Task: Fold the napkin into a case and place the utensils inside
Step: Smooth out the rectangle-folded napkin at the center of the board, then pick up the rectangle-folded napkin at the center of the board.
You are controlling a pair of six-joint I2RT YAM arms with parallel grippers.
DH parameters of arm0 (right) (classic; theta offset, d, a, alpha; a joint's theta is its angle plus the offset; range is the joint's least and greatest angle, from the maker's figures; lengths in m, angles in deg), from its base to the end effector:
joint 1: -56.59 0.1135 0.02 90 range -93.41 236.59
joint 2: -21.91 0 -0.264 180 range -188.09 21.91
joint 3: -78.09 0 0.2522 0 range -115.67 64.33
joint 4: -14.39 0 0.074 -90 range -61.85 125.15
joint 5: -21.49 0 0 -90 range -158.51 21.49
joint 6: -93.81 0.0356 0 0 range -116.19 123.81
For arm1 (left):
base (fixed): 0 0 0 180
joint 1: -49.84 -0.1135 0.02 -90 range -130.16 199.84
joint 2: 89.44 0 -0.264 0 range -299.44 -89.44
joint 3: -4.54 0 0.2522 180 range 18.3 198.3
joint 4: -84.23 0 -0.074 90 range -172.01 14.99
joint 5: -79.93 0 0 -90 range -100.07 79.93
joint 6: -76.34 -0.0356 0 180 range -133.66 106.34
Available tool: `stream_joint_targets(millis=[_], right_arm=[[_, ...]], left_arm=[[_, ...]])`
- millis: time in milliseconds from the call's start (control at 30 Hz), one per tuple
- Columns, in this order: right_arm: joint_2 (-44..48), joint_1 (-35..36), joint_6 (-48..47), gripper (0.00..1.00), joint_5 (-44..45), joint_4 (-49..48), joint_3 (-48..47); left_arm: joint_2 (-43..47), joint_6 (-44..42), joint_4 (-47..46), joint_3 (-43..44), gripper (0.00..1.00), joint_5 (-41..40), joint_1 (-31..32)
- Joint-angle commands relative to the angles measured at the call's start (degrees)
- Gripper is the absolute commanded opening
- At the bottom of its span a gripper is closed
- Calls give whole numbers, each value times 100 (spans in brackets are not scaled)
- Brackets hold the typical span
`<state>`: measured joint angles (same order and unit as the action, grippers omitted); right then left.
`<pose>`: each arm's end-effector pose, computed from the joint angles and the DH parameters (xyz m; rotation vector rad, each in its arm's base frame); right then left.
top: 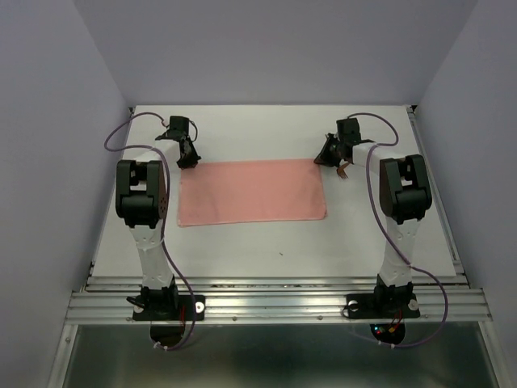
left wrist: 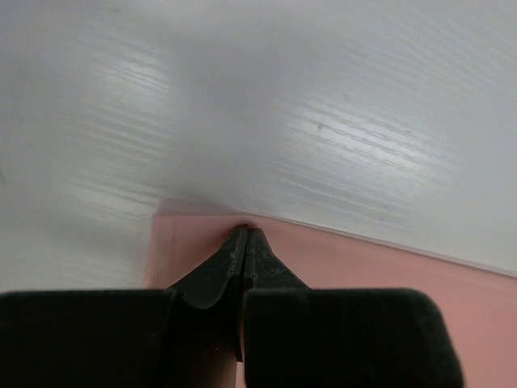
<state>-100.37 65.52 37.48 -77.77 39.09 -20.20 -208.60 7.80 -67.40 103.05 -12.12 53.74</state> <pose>0.4569 0.0776 0.1522 0.4565 2.4343 0.5258 0.4555 -0.0298 0.1724 -0.3872 2.4007 -0.1570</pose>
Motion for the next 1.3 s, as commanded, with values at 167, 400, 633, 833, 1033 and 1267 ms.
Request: stream_joint_targets(millis=[167,400,633,833,1033,1267], right_arm=[[-191,-102,-203,15,117,92,139],[-121,-102,-229,15,-15,84,182],[292,-102,-317,15,-164,101,218],[898,-102,-414,21,-199,207,165],[1749,-102,-589,35,-199,277,665],[2603,-102,-564,49,-182,382,1579]], left_arm=[[182,-27,596,-187,9,-683,-337],[164,34,534,-292,9,-464,-337],[822,-44,569,-310,15,-279,-337],[1412,-141,762,-415,17,-419,-337],[2035,-124,754,-1188,55,-639,-337],[2107,-150,604,-1936,81,-499,-346]])
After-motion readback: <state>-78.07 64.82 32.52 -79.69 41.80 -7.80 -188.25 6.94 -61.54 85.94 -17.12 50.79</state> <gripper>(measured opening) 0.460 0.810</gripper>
